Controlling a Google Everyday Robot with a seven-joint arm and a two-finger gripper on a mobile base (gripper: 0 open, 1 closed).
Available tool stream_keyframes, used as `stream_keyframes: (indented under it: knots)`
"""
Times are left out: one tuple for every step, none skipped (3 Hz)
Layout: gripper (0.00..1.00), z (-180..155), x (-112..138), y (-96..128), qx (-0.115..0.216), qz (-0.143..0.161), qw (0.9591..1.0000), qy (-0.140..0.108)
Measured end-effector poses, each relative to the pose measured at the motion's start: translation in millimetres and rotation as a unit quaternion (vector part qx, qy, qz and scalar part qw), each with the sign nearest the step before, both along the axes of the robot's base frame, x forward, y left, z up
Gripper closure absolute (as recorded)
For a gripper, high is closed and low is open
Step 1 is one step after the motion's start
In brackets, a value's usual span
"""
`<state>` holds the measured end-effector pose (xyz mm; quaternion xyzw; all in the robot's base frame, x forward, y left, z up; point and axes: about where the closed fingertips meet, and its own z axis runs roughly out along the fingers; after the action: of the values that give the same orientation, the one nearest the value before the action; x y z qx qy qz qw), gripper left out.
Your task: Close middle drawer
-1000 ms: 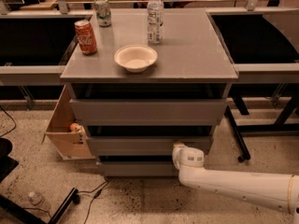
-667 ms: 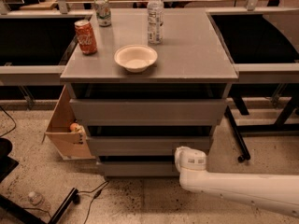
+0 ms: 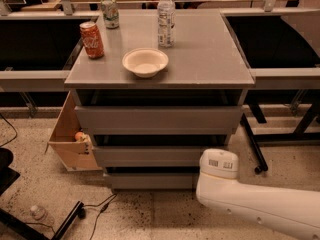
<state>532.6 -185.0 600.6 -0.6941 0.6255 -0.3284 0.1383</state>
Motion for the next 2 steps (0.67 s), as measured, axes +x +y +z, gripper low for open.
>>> stream_keyframes:
  knots:
    - [1.0, 64, -6, -53, -0.039, -0.074, 0.9963, 0.018]
    - [1.0, 77, -27, -132, -0.019, -0.209, 0.9742, 0.083]
